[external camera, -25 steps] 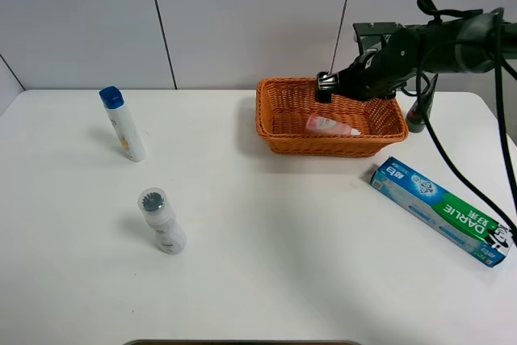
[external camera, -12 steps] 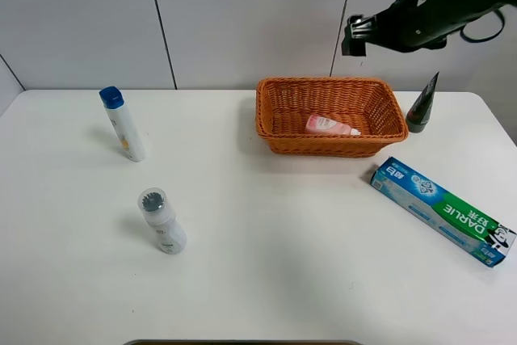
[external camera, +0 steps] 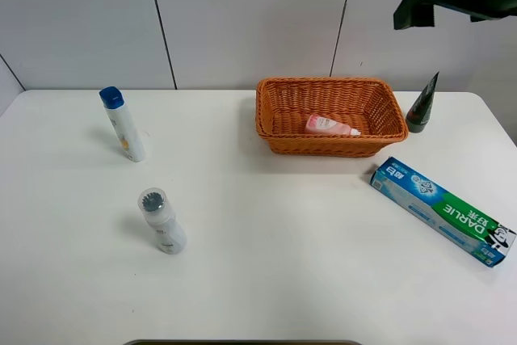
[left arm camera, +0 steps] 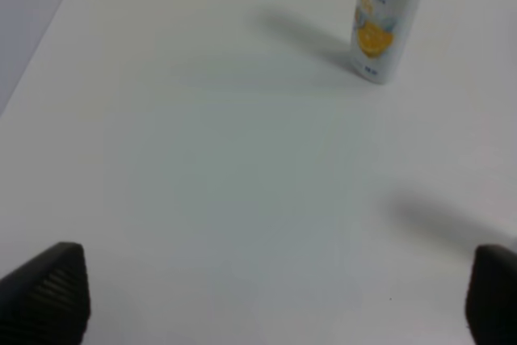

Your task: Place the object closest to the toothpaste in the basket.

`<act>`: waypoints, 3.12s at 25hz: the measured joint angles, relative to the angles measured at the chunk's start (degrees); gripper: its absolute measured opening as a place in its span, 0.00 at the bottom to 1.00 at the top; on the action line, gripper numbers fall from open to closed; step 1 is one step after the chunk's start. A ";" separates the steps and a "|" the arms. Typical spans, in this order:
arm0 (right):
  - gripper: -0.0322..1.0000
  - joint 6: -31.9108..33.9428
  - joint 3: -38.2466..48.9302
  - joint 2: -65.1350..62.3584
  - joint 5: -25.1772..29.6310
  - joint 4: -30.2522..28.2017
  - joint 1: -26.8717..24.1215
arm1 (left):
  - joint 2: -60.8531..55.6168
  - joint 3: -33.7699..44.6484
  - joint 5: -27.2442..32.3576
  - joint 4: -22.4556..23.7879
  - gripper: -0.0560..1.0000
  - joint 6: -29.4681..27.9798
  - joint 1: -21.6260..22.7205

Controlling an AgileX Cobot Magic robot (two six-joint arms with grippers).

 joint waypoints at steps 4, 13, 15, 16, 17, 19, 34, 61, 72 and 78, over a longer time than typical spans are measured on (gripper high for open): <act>0.99 -0.93 0.00 -5.69 6.19 -0.45 0.00 | 0.00 0.00 0.00 0.00 0.94 0.00 0.00; 0.99 -1.57 -0.05 -22.25 13.78 -0.45 0.00 | 0.00 0.00 0.00 0.00 0.94 0.00 0.00; 0.99 -1.57 -0.05 -25.65 15.55 -0.45 0.00 | 0.00 0.00 0.00 0.00 0.94 0.00 0.00; 0.99 -1.57 -0.05 -27.43 16.57 -0.45 0.00 | 0.00 0.00 0.00 0.00 0.94 0.00 0.00; 0.99 -1.57 -0.05 -29.19 17.64 -0.45 0.00 | 0.00 0.00 0.00 0.00 0.94 0.00 0.00; 0.99 -1.57 -0.05 -32.30 19.90 -0.45 0.00 | 0.00 0.00 0.00 0.00 0.94 0.00 0.00; 0.99 -3.19 -0.23 -50.42 22.32 5.91 -7.51 | 0.00 0.00 0.00 0.00 0.94 0.00 0.00; 0.99 -2.92 39.08 -74.78 19.83 4.60 -12.08 | 0.00 0.00 0.00 0.00 0.94 0.00 0.00; 0.99 -2.92 45.85 -74.78 14.23 4.18 -12.08 | 0.00 0.00 0.00 0.00 0.94 0.00 0.00; 0.99 -2.92 46.18 -74.78 14.13 4.18 -12.08 | 0.00 0.00 0.00 0.00 0.94 0.00 0.00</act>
